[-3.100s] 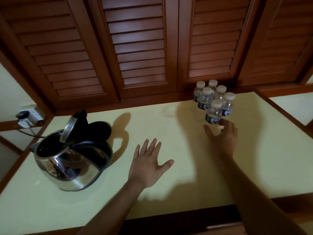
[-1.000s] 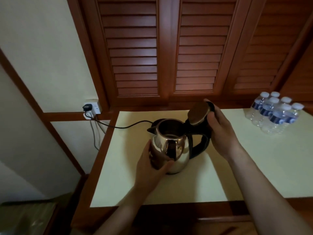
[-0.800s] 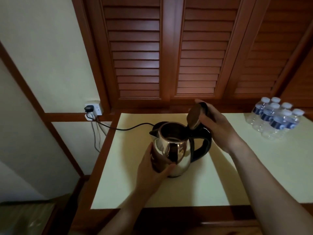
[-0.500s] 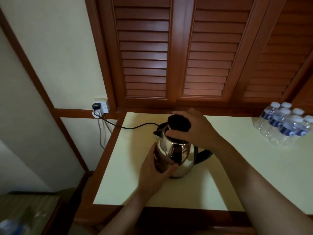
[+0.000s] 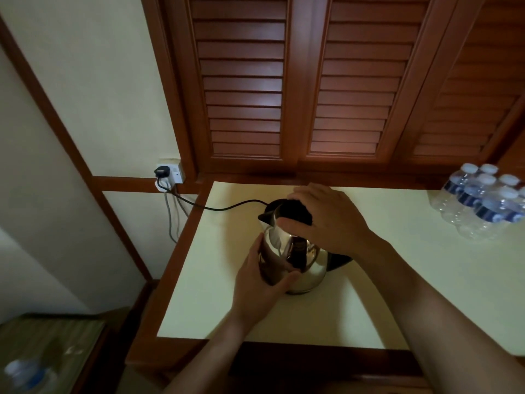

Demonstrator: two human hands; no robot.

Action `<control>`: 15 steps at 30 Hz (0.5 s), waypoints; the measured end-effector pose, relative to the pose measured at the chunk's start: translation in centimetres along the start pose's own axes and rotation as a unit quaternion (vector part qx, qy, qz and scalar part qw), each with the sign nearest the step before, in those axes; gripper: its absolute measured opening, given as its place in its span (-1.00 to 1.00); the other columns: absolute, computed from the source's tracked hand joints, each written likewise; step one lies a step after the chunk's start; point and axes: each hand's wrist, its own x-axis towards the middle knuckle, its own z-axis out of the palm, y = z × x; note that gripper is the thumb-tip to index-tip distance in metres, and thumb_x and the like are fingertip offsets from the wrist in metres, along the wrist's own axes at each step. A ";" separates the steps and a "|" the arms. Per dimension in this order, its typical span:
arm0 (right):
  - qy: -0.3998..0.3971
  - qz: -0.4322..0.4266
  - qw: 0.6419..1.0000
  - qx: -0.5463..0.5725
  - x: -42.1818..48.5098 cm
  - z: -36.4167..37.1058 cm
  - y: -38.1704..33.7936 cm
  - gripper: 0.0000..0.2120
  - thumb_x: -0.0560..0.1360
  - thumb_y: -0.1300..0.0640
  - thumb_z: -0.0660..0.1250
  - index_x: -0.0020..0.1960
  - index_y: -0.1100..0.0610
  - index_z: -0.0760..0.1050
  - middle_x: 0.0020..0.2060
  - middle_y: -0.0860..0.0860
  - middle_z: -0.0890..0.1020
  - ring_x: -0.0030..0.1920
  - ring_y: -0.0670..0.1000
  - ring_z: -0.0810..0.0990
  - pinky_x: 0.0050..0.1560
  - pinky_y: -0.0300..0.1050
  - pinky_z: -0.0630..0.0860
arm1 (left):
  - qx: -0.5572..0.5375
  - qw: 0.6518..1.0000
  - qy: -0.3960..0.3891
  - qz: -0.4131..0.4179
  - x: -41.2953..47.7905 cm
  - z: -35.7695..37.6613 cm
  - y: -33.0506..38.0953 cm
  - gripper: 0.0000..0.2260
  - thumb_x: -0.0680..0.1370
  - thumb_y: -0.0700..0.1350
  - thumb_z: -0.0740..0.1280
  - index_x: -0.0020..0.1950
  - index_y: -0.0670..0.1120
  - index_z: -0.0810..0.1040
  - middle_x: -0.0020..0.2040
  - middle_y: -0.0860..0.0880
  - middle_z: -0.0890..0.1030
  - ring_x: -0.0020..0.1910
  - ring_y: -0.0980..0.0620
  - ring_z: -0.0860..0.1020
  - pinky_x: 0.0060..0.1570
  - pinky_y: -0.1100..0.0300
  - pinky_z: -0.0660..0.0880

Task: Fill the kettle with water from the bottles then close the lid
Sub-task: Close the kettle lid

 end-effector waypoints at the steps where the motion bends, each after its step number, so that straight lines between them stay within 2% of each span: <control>1: 0.001 -0.002 1.000 -0.005 0.0 0.0 -0.1 -0.39 0.48 -0.48 0.06 0.30 -0.08 0.43 0.23 -0.13 0.53 0.25 -0.03 0.45 0.24 -0.03 0.35 | 0.000 1.000 0.000 -0.001 0.0 -0.1 0.1 -0.04 0.32 0.41 0.48 0.60 0.15 0.17 0.47 0.24 0.41 0.43 0.24 0.41 0.32 0.09 0.52; 5: 0.001 0.016 1.000 0.011 -0.1 -0.4 -0.3 -0.39 0.45 -0.49 0.11 0.28 -0.11 0.46 0.15 -0.14 0.61 0.14 -0.04 0.54 0.08 -0.11 0.37 | -0.010 1.000 -0.002 0.004 -0.1 -0.2 0.4 -0.06 0.32 0.42 0.47 0.59 0.15 0.20 0.45 0.26 0.43 0.41 0.26 0.42 0.30 0.09 0.53; 7: 0.005 0.033 0.999 0.027 -0.2 -0.6 -0.4 -0.37 0.43 -0.49 0.10 0.31 -0.12 0.47 0.18 -0.15 0.61 0.17 -0.05 0.53 0.08 -0.14 0.35 | -0.015 1.000 -0.007 0.002 0.0 -0.3 0.3 -0.06 0.32 0.40 0.49 0.59 0.15 0.20 0.46 0.24 0.44 0.42 0.24 0.43 0.30 0.06 0.54; 9: 0.025 0.066 0.993 0.092 -0.5 -0.7 -0.4 -0.39 0.44 -0.45 0.11 0.28 -0.11 0.52 0.18 -0.16 0.61 0.17 -0.09 0.52 0.11 -0.18 0.37 | -0.026 0.999 -0.020 -0.008 0.2 -0.6 0.1 -0.08 0.32 0.36 0.53 0.57 0.16 0.22 0.43 0.24 0.46 0.40 0.21 0.45 0.28 0.07 0.55; 11: 0.078 0.103 0.974 0.188 -1.2 -0.8 -0.1 -0.48 0.46 -0.39 0.16 0.15 -0.07 0.61 0.07 -0.18 0.66 0.08 -0.16 0.57 0.09 -0.21 0.47 | -0.045 0.998 -0.046 -0.016 0.7 -1.4 0.2 -0.14 0.33 0.22 0.59 0.54 0.19 0.27 0.37 0.29 0.51 0.35 0.23 0.50 0.22 0.20 0.56; 13: 0.146 0.132 0.945 0.262 -2.0 -0.7 0.4 -0.59 0.50 -0.29 0.22 -0.01 -0.01 0.65 -0.12 -0.17 0.69 -0.06 -0.17 0.63 -0.02 -0.18 0.57 | -0.057 0.995 -0.085 -0.016 1.5 -2.4 0.6 -0.17 0.34 0.12 0.62 0.51 0.21 0.28 0.33 0.33 0.52 0.33 0.26 0.50 0.18 0.35 0.51; 15: 0.196 0.182 0.910 0.316 -2.8 -0.2 1.3 -0.65 0.57 -0.18 0.25 -0.12 0.04 0.64 -0.25 -0.11 0.68 -0.15 -0.13 0.65 -0.06 -0.13 0.58 | -0.060 0.992 -0.110 -0.014 2.3 -3.3 0.9 -0.11 0.29 0.19 0.62 0.53 0.22 0.26 0.39 0.31 0.47 0.40 0.29 0.43 0.28 0.32 0.43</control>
